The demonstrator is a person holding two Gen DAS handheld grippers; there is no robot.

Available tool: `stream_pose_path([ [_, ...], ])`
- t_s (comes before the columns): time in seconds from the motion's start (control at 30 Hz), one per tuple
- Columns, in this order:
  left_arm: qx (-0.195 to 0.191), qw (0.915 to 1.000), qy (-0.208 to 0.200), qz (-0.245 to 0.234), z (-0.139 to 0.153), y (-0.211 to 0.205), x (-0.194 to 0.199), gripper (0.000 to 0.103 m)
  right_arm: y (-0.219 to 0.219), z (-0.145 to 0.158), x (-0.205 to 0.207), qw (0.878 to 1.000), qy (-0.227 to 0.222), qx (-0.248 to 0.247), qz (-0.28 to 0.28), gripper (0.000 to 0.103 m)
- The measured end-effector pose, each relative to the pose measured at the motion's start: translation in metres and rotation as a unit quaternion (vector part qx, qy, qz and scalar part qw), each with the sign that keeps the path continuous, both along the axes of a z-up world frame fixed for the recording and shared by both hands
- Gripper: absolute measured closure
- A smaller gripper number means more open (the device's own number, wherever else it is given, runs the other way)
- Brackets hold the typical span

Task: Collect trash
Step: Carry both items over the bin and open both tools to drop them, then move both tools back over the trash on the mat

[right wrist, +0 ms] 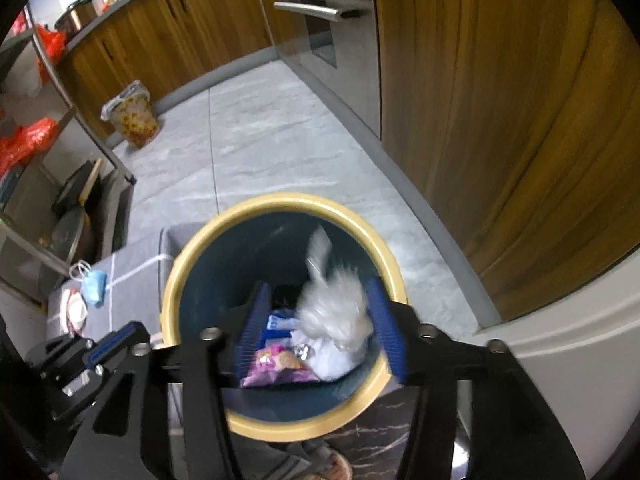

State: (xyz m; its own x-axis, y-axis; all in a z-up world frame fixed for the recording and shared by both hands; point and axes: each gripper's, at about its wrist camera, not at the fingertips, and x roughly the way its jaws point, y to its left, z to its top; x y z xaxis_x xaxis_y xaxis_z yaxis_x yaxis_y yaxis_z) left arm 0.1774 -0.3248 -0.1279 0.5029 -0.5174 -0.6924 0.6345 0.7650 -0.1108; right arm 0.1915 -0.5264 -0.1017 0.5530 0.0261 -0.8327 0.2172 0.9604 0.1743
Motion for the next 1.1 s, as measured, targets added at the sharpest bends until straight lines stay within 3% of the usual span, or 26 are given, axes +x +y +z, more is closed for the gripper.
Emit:
stream_pose_path([
  [0.07,0.000,1.0000,0.001,0.008,0.001,0.005,0.000,0.078,0.001,0.004,-0.001,1.000,-0.010,0.001,-0.001,0.026],
  [0.2,0.004,0.9997,0.003,0.025,0.001,0.017,0.001,0.068,0.007,0.012,0.000,1.000,-0.028,0.000,0.005,0.018],
  [0.37,0.005,0.9990,-0.004,0.044,0.005,0.032,0.000,0.045,0.018,0.021,0.000,0.999,-0.050,-0.006,0.010,0.011],
  [0.73,0.011,0.9955,-0.030,0.090,0.015,0.063,-0.004,0.017,0.066,0.055,0.002,0.990,-0.126,-0.043,0.055,0.007],
  [0.93,0.009,0.9932,-0.043,0.108,0.025,0.089,-0.007,0.008,0.099,0.073,0.007,0.985,-0.155,-0.039,0.068,0.006],
  [1.1,0.004,0.9905,-0.039,0.132,0.029,0.114,-0.005,0.006,0.136,0.082,0.011,0.979,-0.180,-0.028,0.093,0.005],
])
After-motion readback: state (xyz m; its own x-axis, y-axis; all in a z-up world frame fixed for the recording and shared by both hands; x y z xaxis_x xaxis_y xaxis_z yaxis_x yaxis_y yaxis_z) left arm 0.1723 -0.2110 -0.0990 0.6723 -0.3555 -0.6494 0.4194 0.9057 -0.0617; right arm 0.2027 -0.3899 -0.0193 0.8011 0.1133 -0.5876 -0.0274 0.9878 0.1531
